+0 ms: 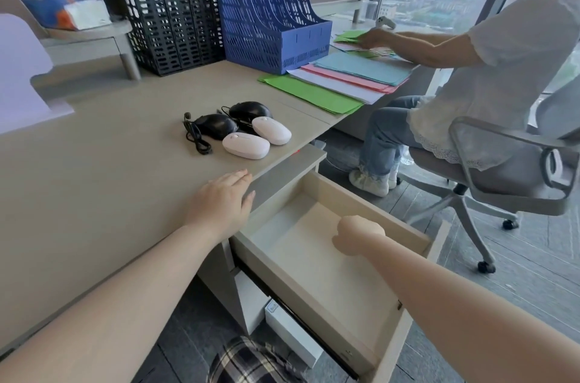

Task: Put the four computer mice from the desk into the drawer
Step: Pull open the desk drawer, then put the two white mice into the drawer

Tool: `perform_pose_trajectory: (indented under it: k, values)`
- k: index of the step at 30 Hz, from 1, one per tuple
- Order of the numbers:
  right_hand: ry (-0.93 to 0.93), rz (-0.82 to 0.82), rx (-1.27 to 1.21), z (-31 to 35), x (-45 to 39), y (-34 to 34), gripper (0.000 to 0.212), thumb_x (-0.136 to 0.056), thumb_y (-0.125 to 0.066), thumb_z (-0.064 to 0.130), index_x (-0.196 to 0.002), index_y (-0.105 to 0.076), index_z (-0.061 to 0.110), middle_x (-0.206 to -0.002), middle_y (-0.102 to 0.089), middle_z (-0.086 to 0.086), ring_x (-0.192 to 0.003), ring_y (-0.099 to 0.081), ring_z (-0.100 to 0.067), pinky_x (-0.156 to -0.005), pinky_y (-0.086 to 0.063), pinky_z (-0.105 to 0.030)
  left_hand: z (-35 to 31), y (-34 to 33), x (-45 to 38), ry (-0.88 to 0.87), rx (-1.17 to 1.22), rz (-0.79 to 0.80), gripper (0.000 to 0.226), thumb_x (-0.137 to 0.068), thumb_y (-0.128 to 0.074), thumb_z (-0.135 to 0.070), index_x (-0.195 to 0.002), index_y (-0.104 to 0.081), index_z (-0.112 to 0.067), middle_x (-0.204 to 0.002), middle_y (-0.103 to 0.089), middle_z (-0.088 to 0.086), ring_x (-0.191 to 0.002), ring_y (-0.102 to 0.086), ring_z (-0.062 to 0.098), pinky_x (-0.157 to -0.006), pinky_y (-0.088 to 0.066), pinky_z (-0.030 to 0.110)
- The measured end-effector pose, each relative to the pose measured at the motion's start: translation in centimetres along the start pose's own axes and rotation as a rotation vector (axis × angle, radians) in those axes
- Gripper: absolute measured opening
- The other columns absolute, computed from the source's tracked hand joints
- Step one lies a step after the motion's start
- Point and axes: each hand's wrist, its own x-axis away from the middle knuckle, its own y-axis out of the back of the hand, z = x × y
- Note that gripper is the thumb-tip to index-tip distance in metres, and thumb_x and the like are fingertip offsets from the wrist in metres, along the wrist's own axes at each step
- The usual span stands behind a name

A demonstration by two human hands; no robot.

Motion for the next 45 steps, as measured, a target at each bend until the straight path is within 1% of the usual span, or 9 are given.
perform_pose_trajectory:
  k: [3,6,9,12,16,22,35,40,45]
  values:
    - [0.052,-0.095,-0.068,2.2,-1.4,2.0,0.019,-0.087,-0.044,0.024,-0.086,-0.061,0.015,-0.094,-0.059,-0.005,-0.086,-0.058,-0.027,-0.068,-0.042,-0.028,-0.4,0.2,-1.3,0.107,0.117,-0.062,0.047,-0.088,-0.04,-0.035,-0.12,-0.057,-0.005,-0.119,-0.061,0.016,-0.108,-0.057,0.037,-0.089,-0.049,0.045]
    - [0.069,-0.27,-0.251,4.7,-2.3,4.7,0.018,-0.087,-0.042,0.022,-0.078,-0.056,0.014,-0.083,-0.058,-0.004,-0.075,-0.056,-0.027,-0.063,-0.044,-0.028,-0.9,0.1,-3.1,0.242,0.169,-0.115,0.053,-0.087,-0.058,-0.033,-0.132,-0.042,-0.01,-0.127,-0.049,0.016,-0.114,-0.048,0.036,-0.091,-0.045,0.044]
    - [0.111,-0.53,-0.459,7.0,-3.2,7.4,0.026,-0.091,-0.041,0.029,-0.093,-0.06,0.011,-0.09,-0.062,-0.006,-0.09,-0.06,-0.03,-0.064,-0.044,-0.032,-0.7,-0.2,-5.1,0.358,0.263,-0.152,0.076,-0.079,-0.065,-0.046,-0.139,-0.029,-0.016,-0.131,-0.042,0.015,-0.116,-0.047,0.035,-0.094,-0.044,0.042]
    - [0.179,-0.685,-0.581,9.1,-4.4,9.8,0.035,-0.092,-0.046,0.04,-0.116,-0.055,0.016,-0.116,-0.059,-0.007,-0.115,-0.048,-0.029,-0.086,-0.046,-0.04,-0.2,-0.5,-7.1,0.449,0.347,-0.138,0.089,-0.072,-0.068,-0.056,-0.14,-0.027,-0.017,-0.134,-0.041,0.015,-0.12,-0.046,0.034,-0.096,-0.042,0.04]
    - [0.209,-0.581,-0.569,11.5,-6.6,11.9,0.054,-0.087,-0.052,0.047,-0.134,-0.041,0.024,-0.133,-0.052,-0.008,-0.126,-0.04,-0.03,-0.098,-0.039,-0.044,0.8,-0.9,-9.1,0.471,0.332,-0.133,0.092,-0.068,-0.062,-0.064,-0.139,-0.028,-0.018,-0.135,-0.047,0.012,-0.123,-0.046,0.032,-0.099,-0.043,0.044]
    - [0.148,-0.341,-0.667,12.6,-8.9,13.7,0.062,-0.08,-0.055,0.052,-0.131,-0.043,0.019,-0.126,-0.059,-0.007,-0.117,-0.054,-0.03,-0.093,-0.047,-0.04,0.8,-1.1,-9.7,0.485,0.303,-0.187,0.091,-0.062,-0.061,-0.069,-0.136,-0.034,-0.022,-0.127,-0.053,0.009,-0.118,-0.051,0.03,-0.095,-0.045,0.044]
    - [0.042,-0.526,-0.892,4.0,-4.1,8.6,0.057,-0.081,-0.063,0.044,-0.131,-0.048,0.023,-0.126,-0.061,-0.006,-0.117,-0.056,-0.029,-0.077,-0.036,-0.028,-5.2,-2.5,-5.7,0.264,0.293,-0.231,0.101,-0.061,-0.075,-0.053,-0.141,-0.028,-0.013,-0.126,-0.053,0.012,-0.117,-0.046,0.032,-0.098,-0.039,0.041]
    - [-0.041,-0.438,-0.906,0.8,-4.2,5.2,0.066,-0.077,-0.058,0.047,-0.137,-0.041,0.025,-0.132,-0.057,-0.003,-0.12,-0.054,-0.025,-0.096,-0.046,-0.036,-7.0,-4.2,-3.6,0.146,0.282,-0.204,0.098,-0.064,-0.076,-0.048,-0.141,-0.029,-0.012,-0.124,-0.05,0.01,-0.116,-0.043,0.029,-0.095,-0.038,0.036]
    - [-0.017,-0.307,-0.704,-0.3,-5.4,2.1,0.055,-0.081,-0.063,0.04,-0.132,-0.046,0.028,-0.125,-0.062,-0.003,-0.116,-0.056,-0.027,-0.092,-0.047,-0.038,-7.2,-7.3,-2.4,0.192,0.311,-0.079,0.098,-0.065,-0.074,-0.051,-0.142,-0.026,-0.014,-0.129,-0.045,0.007,-0.122,-0.039,0.025,-0.096,-0.039,0.035]
